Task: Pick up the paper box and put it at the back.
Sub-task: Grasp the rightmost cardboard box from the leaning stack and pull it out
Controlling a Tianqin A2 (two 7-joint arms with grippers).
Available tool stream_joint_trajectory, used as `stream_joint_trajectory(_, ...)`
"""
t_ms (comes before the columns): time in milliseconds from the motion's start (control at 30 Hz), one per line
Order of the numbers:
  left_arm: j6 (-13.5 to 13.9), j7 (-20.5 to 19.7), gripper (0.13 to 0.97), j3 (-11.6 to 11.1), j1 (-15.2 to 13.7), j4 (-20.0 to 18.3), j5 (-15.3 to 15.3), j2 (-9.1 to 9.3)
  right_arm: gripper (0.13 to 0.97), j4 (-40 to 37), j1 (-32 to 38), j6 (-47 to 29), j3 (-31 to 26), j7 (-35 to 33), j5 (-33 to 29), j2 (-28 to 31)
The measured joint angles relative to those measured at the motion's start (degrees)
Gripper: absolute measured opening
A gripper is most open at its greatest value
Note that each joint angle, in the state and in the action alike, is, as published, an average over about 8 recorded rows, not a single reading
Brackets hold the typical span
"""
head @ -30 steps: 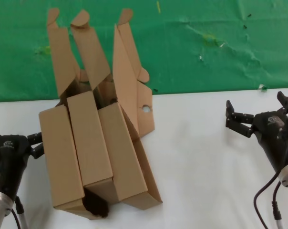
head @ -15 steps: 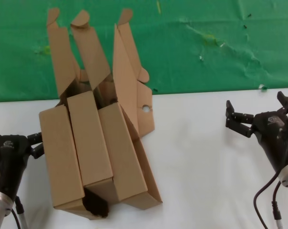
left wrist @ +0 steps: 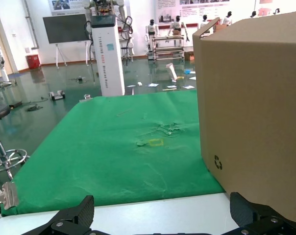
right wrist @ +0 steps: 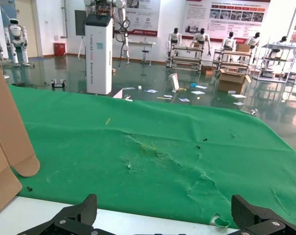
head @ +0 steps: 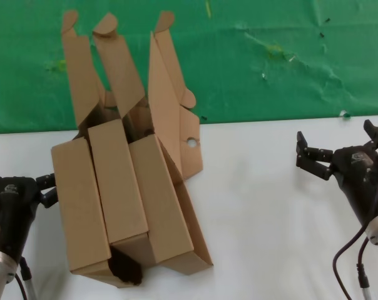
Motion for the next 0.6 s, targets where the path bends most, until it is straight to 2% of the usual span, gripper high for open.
stream_joint_trajectory(600,0.00,0.00,0.966,0.00,0.00,0.00,0.00,0.00,0.966,0.00,0.00,0.00,0.00,0.00,0.00,0.00)
